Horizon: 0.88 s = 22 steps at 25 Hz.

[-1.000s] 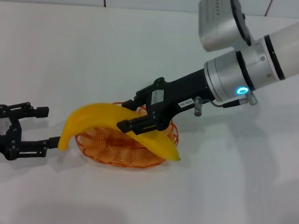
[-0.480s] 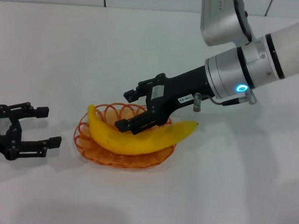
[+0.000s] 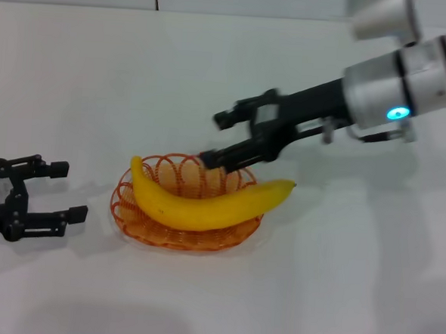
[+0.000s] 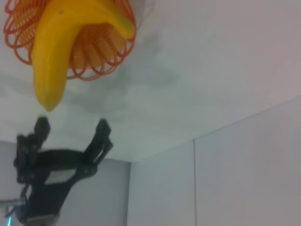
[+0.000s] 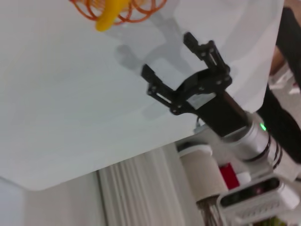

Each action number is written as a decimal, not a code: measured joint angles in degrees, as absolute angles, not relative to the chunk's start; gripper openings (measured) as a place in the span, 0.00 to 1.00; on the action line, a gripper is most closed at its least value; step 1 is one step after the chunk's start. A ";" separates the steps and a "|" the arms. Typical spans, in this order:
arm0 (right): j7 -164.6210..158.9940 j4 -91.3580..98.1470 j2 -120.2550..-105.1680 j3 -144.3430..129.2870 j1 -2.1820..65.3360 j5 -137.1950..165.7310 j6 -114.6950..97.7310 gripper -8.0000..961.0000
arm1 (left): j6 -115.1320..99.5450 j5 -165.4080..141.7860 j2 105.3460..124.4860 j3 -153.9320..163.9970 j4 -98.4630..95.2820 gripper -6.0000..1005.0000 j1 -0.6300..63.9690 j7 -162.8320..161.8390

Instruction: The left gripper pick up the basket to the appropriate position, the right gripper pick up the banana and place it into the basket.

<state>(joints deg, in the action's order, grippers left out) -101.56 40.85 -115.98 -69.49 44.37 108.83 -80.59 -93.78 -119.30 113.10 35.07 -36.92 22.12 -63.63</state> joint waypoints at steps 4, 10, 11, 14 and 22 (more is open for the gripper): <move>-100.34 41.15 -115.38 -58.23 42.40 114.56 -87.59 0.89 | -93.78 -119.29 112.91 35.07 -36.92 0.85 21.89 -63.63; -93.65 42.16 -114.45 -48.60 36.72 118.21 -95.61 0.89 | -93.78 -119.27 112.81 35.07 -36.92 0.85 21.85 -63.69; -91.86 42.71 -114.43 -48.20 35.51 118.48 -96.63 0.89 | -93.78 -119.27 112.79 35.07 -36.92 0.85 21.84 -63.72; -85.22 43.85 -114.75 -47.99 32.01 118.76 -97.02 0.89 | -93.78 -119.26 112.76 35.07 -36.92 0.85 21.75 -63.80; -74.51 43.30 -115.87 -43.84 25.15 119.21 -90.67 0.89 | -93.78 -119.26 112.76 35.07 -36.92 0.85 21.62 -63.81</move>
<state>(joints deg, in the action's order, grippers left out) -74.51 43.30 -115.87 -43.84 25.15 119.21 -90.67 -93.78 -119.26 112.76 35.07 -36.92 21.62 -63.81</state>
